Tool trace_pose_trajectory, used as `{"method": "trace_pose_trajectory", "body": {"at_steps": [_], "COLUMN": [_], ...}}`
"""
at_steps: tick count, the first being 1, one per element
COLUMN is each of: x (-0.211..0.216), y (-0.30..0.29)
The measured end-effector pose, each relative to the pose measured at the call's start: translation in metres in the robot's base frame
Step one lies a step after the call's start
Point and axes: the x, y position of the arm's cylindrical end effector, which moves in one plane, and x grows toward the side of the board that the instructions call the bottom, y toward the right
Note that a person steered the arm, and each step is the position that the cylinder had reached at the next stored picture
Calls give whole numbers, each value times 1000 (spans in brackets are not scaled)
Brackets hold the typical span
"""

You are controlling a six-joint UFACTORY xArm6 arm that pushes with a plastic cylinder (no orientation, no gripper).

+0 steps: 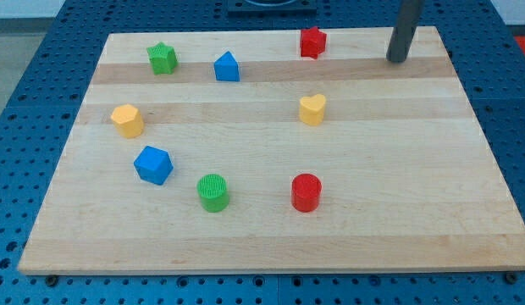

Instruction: Move your arm diagonal to the bottom right of the red star

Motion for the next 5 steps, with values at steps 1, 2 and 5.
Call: {"method": "trace_pose_trajectory", "body": {"at_steps": [1,2,5], "x": [12,-55,6], "y": [0,16,38]}}
